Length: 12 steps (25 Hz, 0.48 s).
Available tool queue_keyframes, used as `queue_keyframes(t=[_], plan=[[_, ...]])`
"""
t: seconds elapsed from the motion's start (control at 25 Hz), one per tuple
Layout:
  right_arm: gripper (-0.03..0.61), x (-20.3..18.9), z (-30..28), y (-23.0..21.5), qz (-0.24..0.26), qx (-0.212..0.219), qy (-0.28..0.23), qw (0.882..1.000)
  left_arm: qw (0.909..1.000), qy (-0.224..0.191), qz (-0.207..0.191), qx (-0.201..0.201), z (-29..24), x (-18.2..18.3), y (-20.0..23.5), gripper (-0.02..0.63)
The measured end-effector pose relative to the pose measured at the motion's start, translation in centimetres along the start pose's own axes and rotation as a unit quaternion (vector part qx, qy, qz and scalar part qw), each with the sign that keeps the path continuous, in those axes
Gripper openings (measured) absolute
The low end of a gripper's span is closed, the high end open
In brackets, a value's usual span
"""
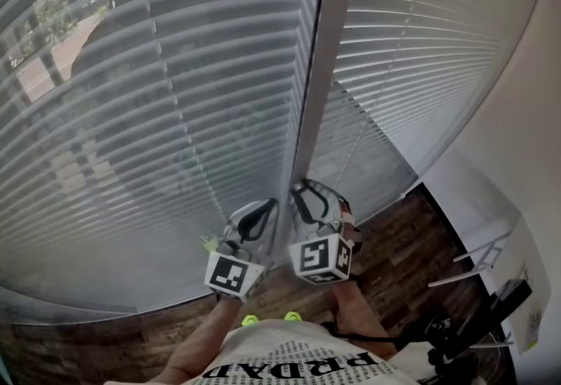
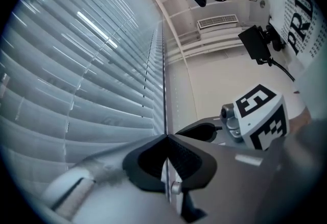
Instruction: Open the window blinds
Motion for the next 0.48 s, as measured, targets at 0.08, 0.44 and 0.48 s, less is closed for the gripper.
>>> queue_keyframes(t=[0.08,0.44,0.48], plan=[[0.121,0.23,0.08,-0.18,-0.009,0.0,-0.001,1.0,1.0,-0.001,0.0,-0.002,-0.04,0.39,-0.04,-0.009],[0.121,-0.32,0.08,-0.31,-0.101,0.008,-0.024,0.995,1.0,0.005,0.001,-0.005,0.26,-0.09,0.01,-0.009],[0.121,-0.55,0.04,-0.23,-0.111,0.008,-0.026,0.993,1.0,0.005,0.001,-0.006,0.32,-0.31,0.02,-0.009]])
Point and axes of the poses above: the fingertips, and each gripper's own axes: z backward along the fingers, y to its left, x out of its top, the point moved 4 cm from there along z, backward along the fingers, and after that the axes turned 2 degrees about x, right-handed, at the moved point
